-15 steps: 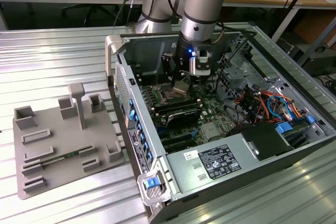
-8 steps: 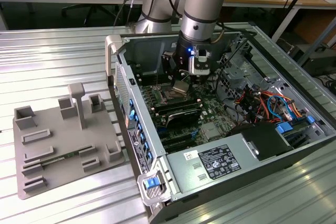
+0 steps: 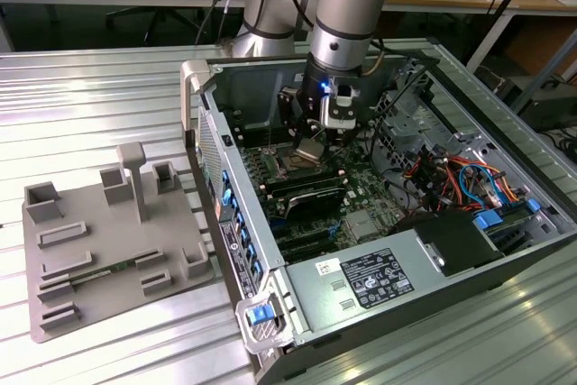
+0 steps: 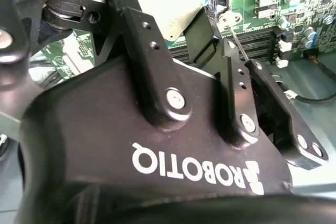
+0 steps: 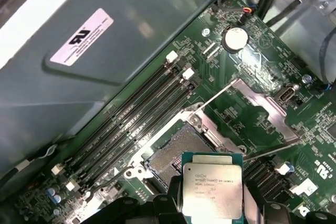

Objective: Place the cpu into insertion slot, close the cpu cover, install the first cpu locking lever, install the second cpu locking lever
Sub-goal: 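Place the cpu into insertion slot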

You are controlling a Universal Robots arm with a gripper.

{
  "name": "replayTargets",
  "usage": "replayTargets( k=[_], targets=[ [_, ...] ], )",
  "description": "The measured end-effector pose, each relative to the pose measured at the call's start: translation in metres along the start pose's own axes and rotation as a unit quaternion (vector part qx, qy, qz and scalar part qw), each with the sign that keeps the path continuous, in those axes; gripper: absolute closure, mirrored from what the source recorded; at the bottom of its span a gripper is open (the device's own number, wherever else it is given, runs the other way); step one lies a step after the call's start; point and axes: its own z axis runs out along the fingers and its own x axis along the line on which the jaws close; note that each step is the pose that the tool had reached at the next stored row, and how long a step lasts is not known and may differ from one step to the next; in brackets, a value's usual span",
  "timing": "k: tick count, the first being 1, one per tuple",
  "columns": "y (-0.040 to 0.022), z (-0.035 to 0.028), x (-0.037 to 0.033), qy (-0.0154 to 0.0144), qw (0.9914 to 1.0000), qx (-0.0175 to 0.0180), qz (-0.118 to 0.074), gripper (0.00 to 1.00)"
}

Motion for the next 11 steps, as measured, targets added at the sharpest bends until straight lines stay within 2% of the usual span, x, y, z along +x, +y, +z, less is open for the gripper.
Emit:
replayTargets(
  k=[4, 11],
  targets=[
    [0.0000, 0.0000, 0.0000, 0.0004, 0.99984, 0.0014, 0.018, 0.45],
    [0.0000, 0.0000, 0.0000, 0.0014, 0.99886, 0.0034, 0.048, 0.45]
  ],
)
